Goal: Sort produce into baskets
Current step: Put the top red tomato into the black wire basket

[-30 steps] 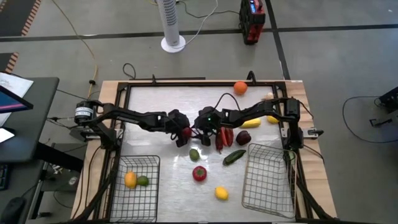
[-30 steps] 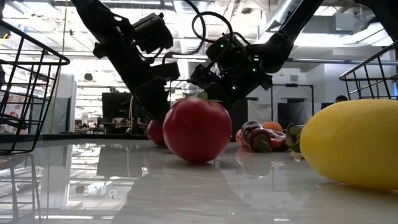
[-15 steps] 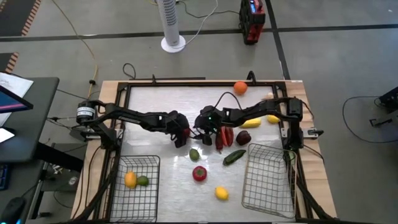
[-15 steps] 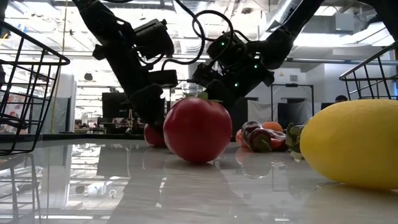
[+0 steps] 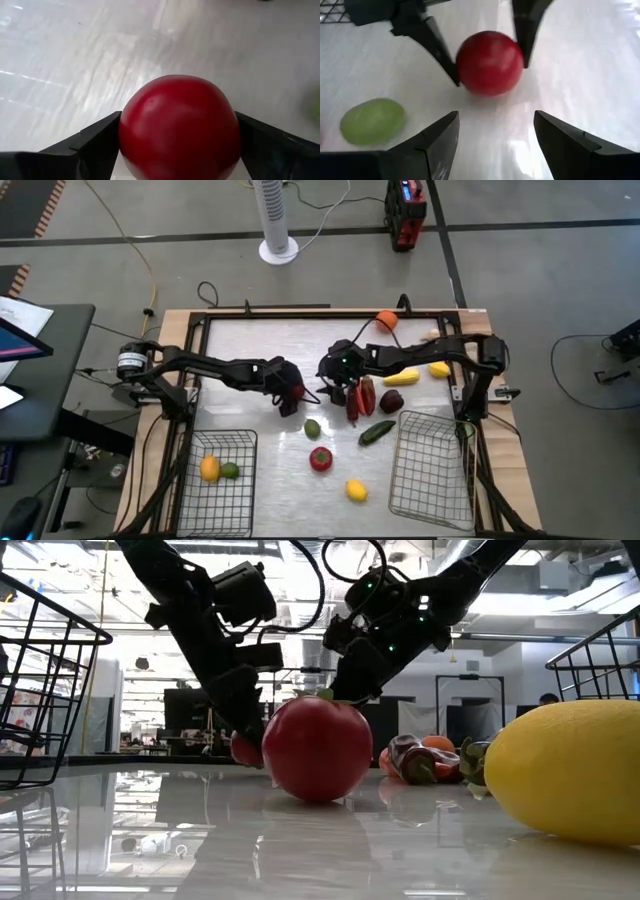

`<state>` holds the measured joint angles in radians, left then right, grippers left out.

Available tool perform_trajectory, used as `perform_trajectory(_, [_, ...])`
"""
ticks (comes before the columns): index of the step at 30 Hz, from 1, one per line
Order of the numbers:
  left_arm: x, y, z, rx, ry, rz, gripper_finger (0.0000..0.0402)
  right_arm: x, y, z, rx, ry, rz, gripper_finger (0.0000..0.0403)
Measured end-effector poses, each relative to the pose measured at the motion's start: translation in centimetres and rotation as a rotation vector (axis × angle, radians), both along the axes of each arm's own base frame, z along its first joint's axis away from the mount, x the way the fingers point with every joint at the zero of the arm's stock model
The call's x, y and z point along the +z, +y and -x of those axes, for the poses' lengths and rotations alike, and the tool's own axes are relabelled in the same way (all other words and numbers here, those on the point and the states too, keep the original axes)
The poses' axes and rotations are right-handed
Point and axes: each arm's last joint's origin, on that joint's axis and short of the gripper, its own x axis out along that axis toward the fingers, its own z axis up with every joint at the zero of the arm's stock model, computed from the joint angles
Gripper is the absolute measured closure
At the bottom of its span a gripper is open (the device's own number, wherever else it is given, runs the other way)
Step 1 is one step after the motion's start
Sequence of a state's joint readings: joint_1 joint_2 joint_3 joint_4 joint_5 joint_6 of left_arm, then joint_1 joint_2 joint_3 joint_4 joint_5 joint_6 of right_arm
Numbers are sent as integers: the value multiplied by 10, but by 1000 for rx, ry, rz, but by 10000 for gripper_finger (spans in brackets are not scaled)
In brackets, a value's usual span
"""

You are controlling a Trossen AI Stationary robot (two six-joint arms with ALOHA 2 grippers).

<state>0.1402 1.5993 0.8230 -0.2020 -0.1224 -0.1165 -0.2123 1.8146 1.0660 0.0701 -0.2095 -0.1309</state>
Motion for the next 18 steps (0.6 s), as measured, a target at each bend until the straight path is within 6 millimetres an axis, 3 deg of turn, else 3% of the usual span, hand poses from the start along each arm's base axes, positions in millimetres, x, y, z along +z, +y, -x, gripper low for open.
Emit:
perform_trajectory(9, [36, -2, 15, 1, -81, -9, 69, 11, 2, 10, 1, 47, 17, 117])
perform_trajectory(18, [107, -23, 57, -155, -366, 384, 69, 31, 5, 25, -5, 82, 24, 117])
